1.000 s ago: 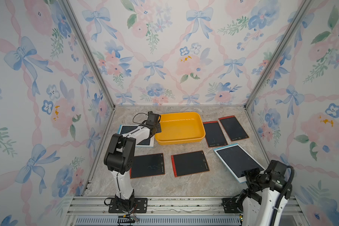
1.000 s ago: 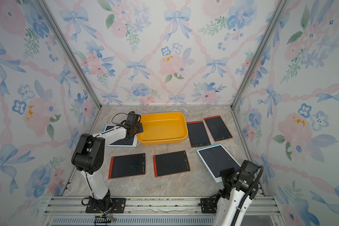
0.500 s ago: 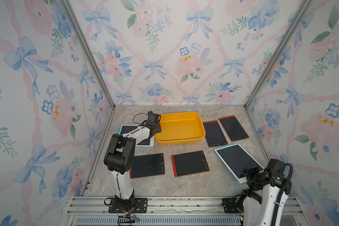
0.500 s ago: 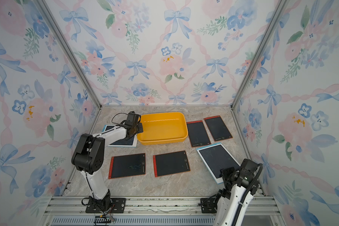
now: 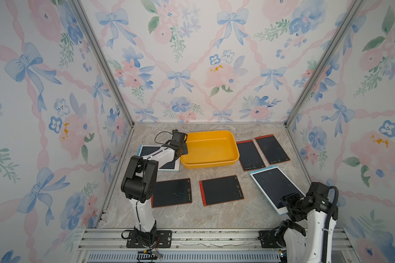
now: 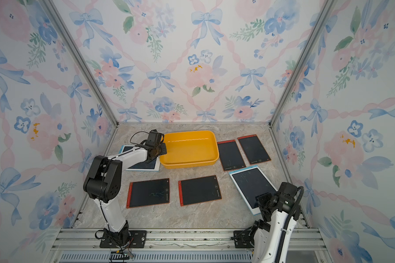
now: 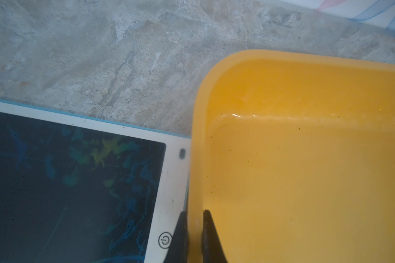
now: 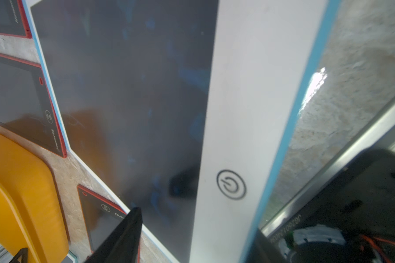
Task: Take out the writing tablet from the storage box
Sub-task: Place the writing tablet at the center of the board.
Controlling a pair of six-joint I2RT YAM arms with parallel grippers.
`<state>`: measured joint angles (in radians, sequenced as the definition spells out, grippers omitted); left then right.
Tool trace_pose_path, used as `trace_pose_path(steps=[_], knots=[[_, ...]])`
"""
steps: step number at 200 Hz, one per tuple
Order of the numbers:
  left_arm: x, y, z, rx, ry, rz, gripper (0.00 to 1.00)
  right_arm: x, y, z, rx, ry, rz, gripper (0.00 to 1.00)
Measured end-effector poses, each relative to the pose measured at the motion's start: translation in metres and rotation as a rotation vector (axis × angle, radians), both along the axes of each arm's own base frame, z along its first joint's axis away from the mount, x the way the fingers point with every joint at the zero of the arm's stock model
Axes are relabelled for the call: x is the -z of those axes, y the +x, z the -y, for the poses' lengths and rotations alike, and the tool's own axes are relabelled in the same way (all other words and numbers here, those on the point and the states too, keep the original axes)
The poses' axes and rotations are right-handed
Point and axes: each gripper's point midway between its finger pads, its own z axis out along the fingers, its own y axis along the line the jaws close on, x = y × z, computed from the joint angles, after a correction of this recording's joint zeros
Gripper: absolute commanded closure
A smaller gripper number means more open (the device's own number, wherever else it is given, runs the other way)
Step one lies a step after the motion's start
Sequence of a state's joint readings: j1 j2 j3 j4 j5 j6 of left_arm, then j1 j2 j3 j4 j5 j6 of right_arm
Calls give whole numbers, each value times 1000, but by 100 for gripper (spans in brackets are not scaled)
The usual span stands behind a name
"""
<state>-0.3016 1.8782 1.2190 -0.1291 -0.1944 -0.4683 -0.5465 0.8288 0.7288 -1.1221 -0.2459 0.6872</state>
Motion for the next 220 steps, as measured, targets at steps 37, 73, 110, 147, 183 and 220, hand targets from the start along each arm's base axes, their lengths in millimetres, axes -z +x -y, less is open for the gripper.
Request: trace_pose_path(steps=[37,73,110,147,183,220], knots=[[0,0,0,0,0,0,100,7,1,-2,-31,-1,-44,34],[0,0,0,-1,0,0,100,13,4,-3,-63,-11,-72,34],[0,0,0,0,-1,0,100,20,6,-3,-71,-18,-99,34],[0,0,0,0,-1,0,100,25,8,-1,-73,-20,-116,34],[0,0,0,0,-1,0,100,31,9,-2,-84,-20,-133,34],[0,0,0,0,0,-1,100,34,12,-2,-97,-29,-137,34]])
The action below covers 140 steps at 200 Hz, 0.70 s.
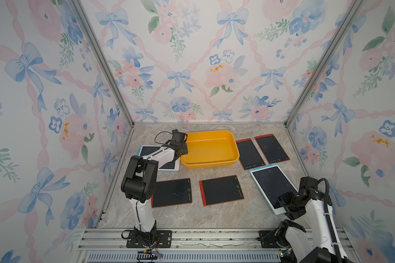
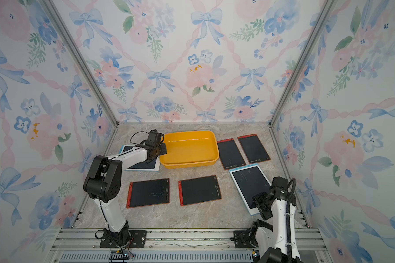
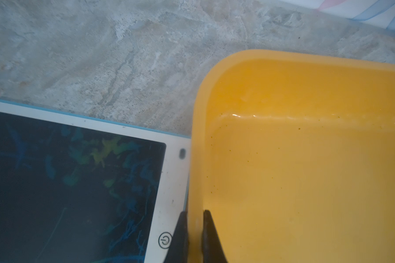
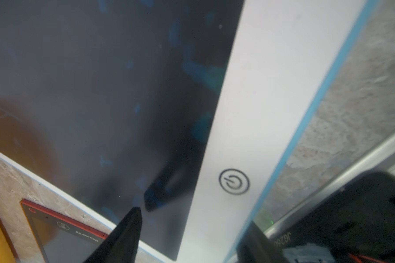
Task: Take out the writing tablet from the storage box
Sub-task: Place the writing tablet at the center of the board.
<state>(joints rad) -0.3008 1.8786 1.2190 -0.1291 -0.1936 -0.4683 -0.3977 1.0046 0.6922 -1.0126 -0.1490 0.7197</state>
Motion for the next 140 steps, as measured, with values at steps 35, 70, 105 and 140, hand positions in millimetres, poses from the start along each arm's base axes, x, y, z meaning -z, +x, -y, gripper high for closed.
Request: trace_pose_path(steps=[35,70,105,140], knots=[[0,0,0,0,0,0,100,2,5,-3,-22,-3,-1,34],[2,-2,-1,0,2,-5,100,7,7,-7,-41,-4,-13,34],[2,-2,-1,0,2,-5,100,11,8,-8,-45,-3,-25,33],[3,-2,-1,0,2,-6,100,14,8,-8,-47,-2,-38,31]])
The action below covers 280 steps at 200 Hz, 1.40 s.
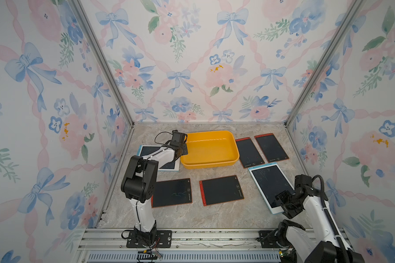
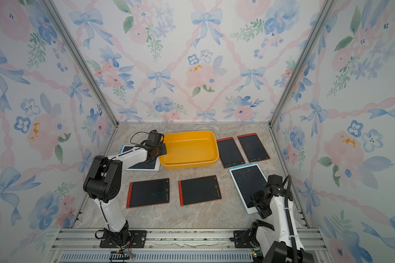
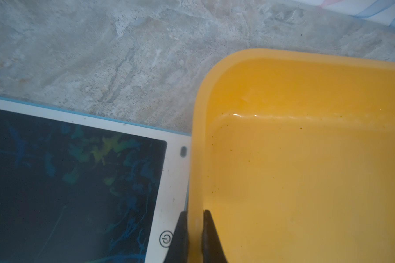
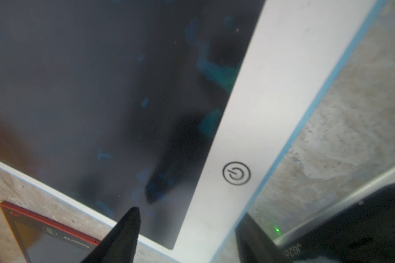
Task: Take out the writing tablet from the storage box
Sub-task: Place the writing tablet at the center of the board.
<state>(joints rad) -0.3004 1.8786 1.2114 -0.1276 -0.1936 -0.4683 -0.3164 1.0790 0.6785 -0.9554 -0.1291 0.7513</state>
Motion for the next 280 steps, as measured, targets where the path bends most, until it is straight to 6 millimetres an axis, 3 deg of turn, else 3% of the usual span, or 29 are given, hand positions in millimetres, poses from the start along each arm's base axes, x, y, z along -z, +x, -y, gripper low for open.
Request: trace_pose_path(steps=[85,185,232,266,280], knots=[[0,0,0,-1,0,0,100,3,3,2,-13,-18,-9,31],[0,0,0,1,-3,0,100,-34,34,7,-82,-100,88,30],[-2,1,0,1,-3,3,100,-60,60,-1,-145,-134,161,29],[-3,2,1,4,-6,5,100,-95,95,-11,-203,-159,271,28],[-3,2,1,4,-6,5,95,-106,112,-18,-233,-165,308,29]])
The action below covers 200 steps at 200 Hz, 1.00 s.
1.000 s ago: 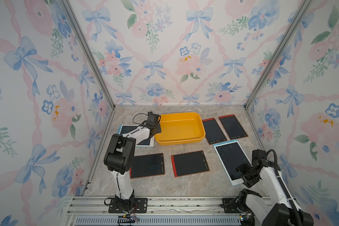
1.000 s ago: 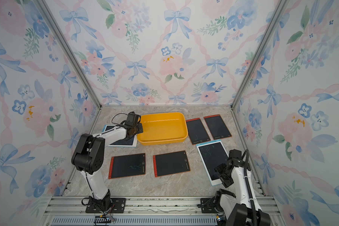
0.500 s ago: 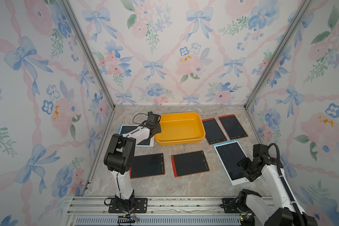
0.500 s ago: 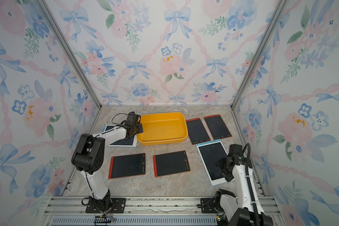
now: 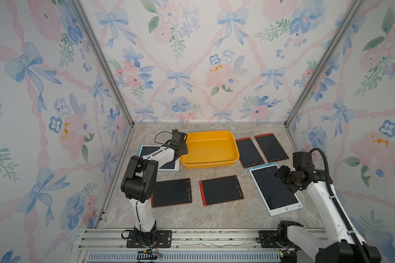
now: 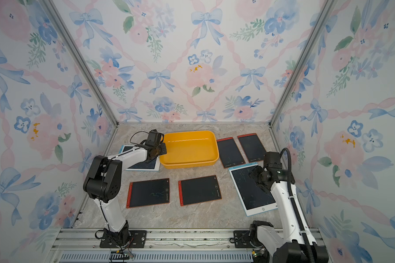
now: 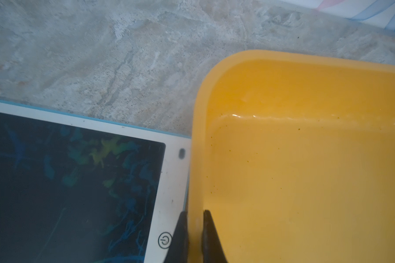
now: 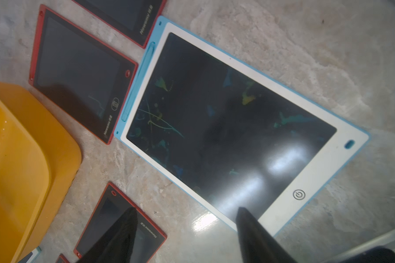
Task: Take out the writing tablet from the storage box
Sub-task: Reset both arms
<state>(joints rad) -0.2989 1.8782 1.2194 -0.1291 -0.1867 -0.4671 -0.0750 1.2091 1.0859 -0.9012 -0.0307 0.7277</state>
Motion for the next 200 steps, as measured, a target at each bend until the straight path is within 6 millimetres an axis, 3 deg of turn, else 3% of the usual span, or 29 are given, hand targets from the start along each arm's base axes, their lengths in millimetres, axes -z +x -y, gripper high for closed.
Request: trace_pose_path(steps=[26,61,153,176,200], knots=[[-1,0,-1,0,4,3,88,-13,28,-10,-49,-10,48,29],[-13,1,-1,9,18,29,72,-6,53,-17,-90,-12,61,28],[-44,-7,2,24,93,76,50,-4,74,-23,-175,-20,114,28],[-70,-7,-1,27,109,124,40,-3,78,-26,-210,-17,120,23],[-110,-6,-3,29,89,204,33,-3,86,-32,-262,-6,136,8]])
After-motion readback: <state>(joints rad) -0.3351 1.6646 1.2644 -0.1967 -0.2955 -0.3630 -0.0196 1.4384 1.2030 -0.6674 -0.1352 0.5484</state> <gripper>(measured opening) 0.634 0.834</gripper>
